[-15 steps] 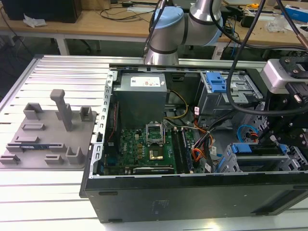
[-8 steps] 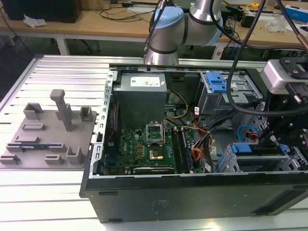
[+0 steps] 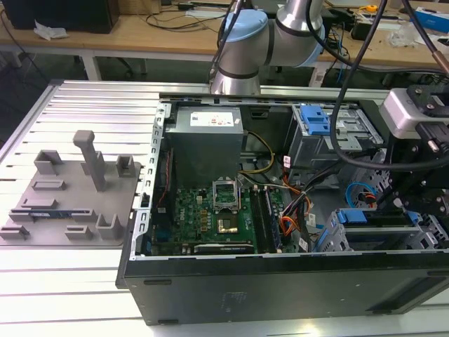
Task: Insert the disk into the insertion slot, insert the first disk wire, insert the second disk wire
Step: 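Insert the second disk wire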
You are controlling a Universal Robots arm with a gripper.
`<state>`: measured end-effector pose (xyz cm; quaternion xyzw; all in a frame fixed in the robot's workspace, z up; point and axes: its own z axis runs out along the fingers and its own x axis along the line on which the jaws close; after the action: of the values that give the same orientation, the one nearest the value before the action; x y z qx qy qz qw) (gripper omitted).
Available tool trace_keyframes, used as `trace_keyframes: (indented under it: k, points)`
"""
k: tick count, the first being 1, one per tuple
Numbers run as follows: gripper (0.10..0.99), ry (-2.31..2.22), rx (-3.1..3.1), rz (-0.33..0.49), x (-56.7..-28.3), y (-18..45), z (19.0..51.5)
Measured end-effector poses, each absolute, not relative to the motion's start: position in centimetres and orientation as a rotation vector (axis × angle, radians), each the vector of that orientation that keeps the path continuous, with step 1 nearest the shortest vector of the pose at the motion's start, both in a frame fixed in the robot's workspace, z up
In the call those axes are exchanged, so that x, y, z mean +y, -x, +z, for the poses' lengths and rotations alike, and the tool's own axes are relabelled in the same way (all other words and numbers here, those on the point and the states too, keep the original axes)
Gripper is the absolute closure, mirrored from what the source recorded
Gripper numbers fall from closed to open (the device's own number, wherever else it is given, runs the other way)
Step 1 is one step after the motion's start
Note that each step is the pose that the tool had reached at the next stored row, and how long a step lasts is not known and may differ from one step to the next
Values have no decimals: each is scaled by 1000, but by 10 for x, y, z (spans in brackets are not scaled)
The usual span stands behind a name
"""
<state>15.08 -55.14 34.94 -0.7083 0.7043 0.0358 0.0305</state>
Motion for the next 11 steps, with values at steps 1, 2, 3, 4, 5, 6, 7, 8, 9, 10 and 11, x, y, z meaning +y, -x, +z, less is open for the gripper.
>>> trace_keyframes:
  k: [1,2,3,4,5,6,7,8,9,10,11]
  points:
    - [925,2183,2171,110,-551,-151,349]
    - [925,2183,2171,110,-551,-151,349]
    - [925,2183,2171,110,-551,-151,349]
    - [925,2183,2171,110,-551,-151,349]
    - [925,2183,2171,110,-551,-151,349]
    - [925,2183,2171,110,-551,-151,348]
    - [925,2183,2171,110,-551,-151,348]
    - [925,2183,2171,110,-551,-151,348]
    - [925,2183,2171,110,-551,-151,348]
    - [925,2183,2171,110,-551,-151,347]
    - [925,2183,2171,110,-552,-151,347]
